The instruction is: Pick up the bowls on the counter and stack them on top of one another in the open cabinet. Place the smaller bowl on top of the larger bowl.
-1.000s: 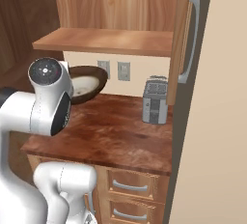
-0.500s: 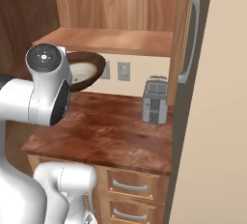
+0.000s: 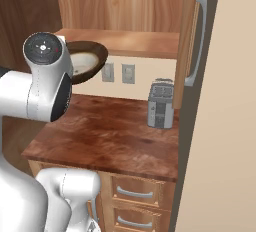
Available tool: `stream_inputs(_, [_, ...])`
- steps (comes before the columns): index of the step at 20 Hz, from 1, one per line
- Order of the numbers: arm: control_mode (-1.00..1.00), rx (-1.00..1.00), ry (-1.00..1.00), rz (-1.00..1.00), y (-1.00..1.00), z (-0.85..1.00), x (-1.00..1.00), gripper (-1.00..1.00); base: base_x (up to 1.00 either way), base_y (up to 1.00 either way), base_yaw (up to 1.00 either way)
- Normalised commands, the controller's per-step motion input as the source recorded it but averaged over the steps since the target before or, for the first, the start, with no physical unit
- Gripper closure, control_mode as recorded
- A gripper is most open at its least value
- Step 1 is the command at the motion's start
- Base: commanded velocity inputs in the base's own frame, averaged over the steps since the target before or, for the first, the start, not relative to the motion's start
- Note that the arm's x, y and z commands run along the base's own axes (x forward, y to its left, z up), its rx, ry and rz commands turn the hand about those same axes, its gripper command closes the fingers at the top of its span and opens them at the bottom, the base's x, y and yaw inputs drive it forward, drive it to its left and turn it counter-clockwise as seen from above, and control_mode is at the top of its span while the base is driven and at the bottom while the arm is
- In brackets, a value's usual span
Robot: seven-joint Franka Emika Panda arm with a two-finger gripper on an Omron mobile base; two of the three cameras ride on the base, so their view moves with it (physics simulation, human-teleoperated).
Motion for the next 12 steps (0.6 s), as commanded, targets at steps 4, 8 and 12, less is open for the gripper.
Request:
stream_inputs(4, [-1.00, 0.00, -0.03, 0.03, 0.00, 0.20, 0.00, 1.00, 0.00, 0.00, 0.00])
stream_inputs(8, [-1.00, 0.01, -0.07, 0.03, 0.00, 0.16, 0.06, 1.00, 0.00, 0.00, 0.00])
stream_inputs(12, [-1.00, 0.01, -0.08, 0.02, 0.00, 0.10, 0.08, 1.00, 0.00, 0.00, 0.00])
